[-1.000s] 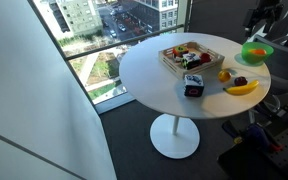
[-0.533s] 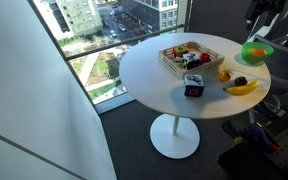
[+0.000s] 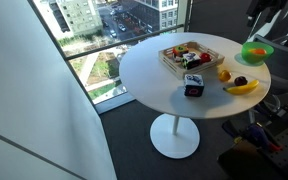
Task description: Put the orange in the bowl
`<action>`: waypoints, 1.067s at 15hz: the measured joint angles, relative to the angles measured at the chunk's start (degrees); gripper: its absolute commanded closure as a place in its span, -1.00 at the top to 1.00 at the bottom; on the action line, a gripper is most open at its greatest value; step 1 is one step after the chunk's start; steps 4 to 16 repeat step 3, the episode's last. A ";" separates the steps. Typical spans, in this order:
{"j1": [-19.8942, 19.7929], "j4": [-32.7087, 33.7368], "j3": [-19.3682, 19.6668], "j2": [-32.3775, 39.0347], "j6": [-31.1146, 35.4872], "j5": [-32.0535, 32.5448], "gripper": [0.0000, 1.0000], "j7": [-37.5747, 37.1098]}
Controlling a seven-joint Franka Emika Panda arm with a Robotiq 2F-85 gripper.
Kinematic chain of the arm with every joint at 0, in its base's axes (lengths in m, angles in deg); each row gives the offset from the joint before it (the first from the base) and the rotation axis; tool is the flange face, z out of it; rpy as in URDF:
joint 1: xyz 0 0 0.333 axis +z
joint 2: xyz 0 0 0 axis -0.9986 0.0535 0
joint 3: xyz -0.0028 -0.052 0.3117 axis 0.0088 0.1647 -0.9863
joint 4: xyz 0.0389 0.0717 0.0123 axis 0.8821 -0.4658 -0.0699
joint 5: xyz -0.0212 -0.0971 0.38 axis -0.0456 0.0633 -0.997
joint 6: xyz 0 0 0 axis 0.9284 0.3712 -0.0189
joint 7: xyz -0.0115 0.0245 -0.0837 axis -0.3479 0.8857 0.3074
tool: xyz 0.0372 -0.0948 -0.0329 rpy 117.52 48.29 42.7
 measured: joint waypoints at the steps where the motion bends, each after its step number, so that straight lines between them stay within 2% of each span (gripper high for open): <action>1: 0.00 0.00 0.00 0.10 0.00 0.00 1.00 0.00; 16: 0.00 0.00 0.00 0.26 0.00 0.00 1.00 0.00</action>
